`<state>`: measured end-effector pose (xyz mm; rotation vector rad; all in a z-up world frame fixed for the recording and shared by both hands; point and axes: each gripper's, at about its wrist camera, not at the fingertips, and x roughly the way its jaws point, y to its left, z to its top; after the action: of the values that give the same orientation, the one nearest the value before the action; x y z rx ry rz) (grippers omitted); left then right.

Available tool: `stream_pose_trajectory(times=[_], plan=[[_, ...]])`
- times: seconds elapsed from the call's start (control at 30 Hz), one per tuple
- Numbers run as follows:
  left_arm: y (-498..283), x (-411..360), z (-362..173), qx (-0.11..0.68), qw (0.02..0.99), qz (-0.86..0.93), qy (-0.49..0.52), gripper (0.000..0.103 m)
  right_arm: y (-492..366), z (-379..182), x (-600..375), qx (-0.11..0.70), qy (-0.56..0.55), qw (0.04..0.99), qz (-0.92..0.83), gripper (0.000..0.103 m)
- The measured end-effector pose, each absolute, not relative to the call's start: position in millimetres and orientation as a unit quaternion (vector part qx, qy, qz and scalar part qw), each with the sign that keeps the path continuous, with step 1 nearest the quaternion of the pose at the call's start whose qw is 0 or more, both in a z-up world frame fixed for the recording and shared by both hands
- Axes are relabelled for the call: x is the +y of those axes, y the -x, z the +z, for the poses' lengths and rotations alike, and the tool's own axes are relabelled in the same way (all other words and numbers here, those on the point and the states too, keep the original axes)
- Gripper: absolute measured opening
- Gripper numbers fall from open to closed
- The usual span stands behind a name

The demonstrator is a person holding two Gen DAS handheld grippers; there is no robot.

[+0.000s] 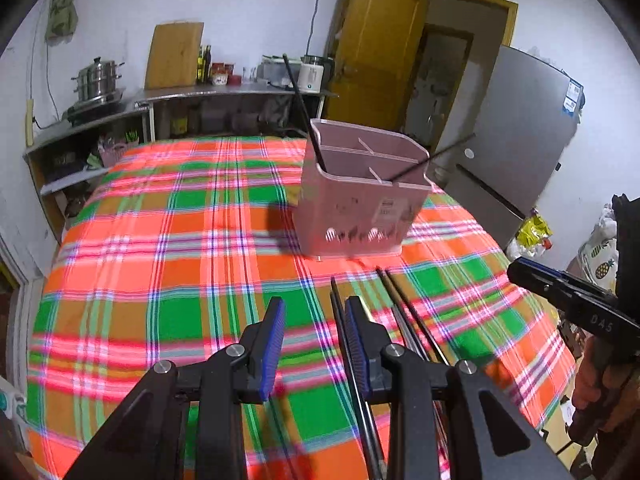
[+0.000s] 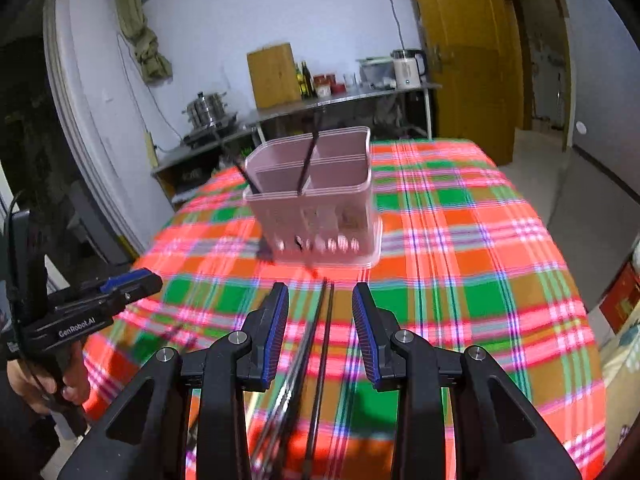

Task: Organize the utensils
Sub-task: 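Move both open tools back down to the remaining chopsticks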

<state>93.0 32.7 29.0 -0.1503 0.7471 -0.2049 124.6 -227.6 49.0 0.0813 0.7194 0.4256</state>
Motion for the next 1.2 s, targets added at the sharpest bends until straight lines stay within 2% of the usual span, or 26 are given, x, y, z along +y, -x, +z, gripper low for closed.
stream_pose_trajectory(times=[0.53, 0.73, 1.2], plan=[[-74, 18, -2, 0.4, 0.906, -0.114, 0.078, 0.03, -101, 5, -222, 0.393, -0.016, 0.897, 0.202, 0.034], [-87, 8, -19, 0.421, 0.896, -0.12, 0.077, 0.03, -106, -6, -216, 0.407, -0.008, 0.891, 0.2, 0.025], [-110, -8, -47, 0.454, 0.882, -0.116, 0.057, 0.03, -123, -36, -198, 0.442, 0.01, 0.874, 0.204, 0.022]])
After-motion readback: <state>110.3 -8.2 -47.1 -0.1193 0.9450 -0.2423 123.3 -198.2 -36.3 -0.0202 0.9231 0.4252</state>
